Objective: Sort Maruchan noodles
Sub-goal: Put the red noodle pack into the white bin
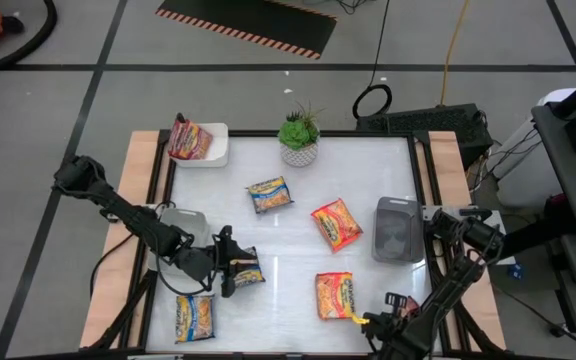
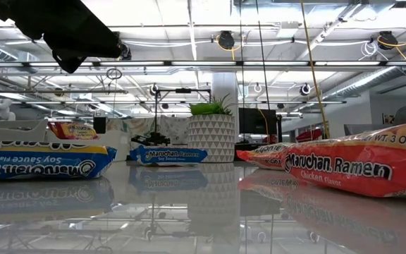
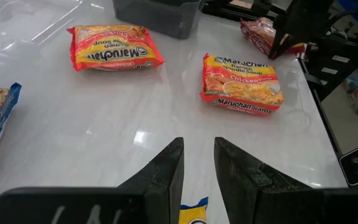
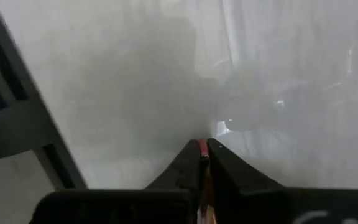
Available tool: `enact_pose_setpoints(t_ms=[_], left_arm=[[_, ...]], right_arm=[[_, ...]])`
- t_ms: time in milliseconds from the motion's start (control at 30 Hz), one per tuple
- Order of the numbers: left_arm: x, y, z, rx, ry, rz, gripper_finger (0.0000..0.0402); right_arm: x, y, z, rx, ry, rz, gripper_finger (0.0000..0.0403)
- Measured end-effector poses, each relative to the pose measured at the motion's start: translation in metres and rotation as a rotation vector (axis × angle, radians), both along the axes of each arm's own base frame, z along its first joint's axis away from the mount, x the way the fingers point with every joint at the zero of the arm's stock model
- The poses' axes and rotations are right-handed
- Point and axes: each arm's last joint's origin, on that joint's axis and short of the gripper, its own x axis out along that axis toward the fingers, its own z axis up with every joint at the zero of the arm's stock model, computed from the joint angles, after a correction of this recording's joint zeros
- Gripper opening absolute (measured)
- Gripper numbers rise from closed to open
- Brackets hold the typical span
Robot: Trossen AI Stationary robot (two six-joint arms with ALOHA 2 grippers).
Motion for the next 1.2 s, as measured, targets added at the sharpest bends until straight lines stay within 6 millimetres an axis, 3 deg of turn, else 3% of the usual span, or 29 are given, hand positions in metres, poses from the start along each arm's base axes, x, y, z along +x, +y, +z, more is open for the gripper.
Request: enact_pose_setpoints(t_ms=[233,500,667,800,1000,1200], left_arm=[[0.0,0.0,0.0,-0.001,-0.002,0.0,0.0092],[0.0,0.0,0.0,-0.006,-0.002,0.001,0.0092],[0.0,-0.001,0.0,-0.023,0.004,-0.018,0.0092],[-0.002,-0.004,0.0,-0.033,0.003,-0.029,0.0092],[-0.007,-0.012,0.0,-0.028,0.002,-0.062,0.0092],[-0.014,-0.022,0.001,-0.002,-0.014,-0.075,0.0092]], right_arm=[[0.013,-0.01,0.001,-0.012,-0.017,-0.053,0.0003],[0.032,-0.029,0.009,-0.016,-0.062,-0.246,0.0002],[0.039,-0.038,0.036,0.024,-0.227,-0.32,0.0001],[0.037,-0.048,0.066,0.0,-0.459,-0.356,0.0001],[0.036,-0.061,0.115,-0.174,-0.931,-0.26,0.0],[0.047,-0.061,0.145,-0.379,-1.182,-0.124,0.0]])
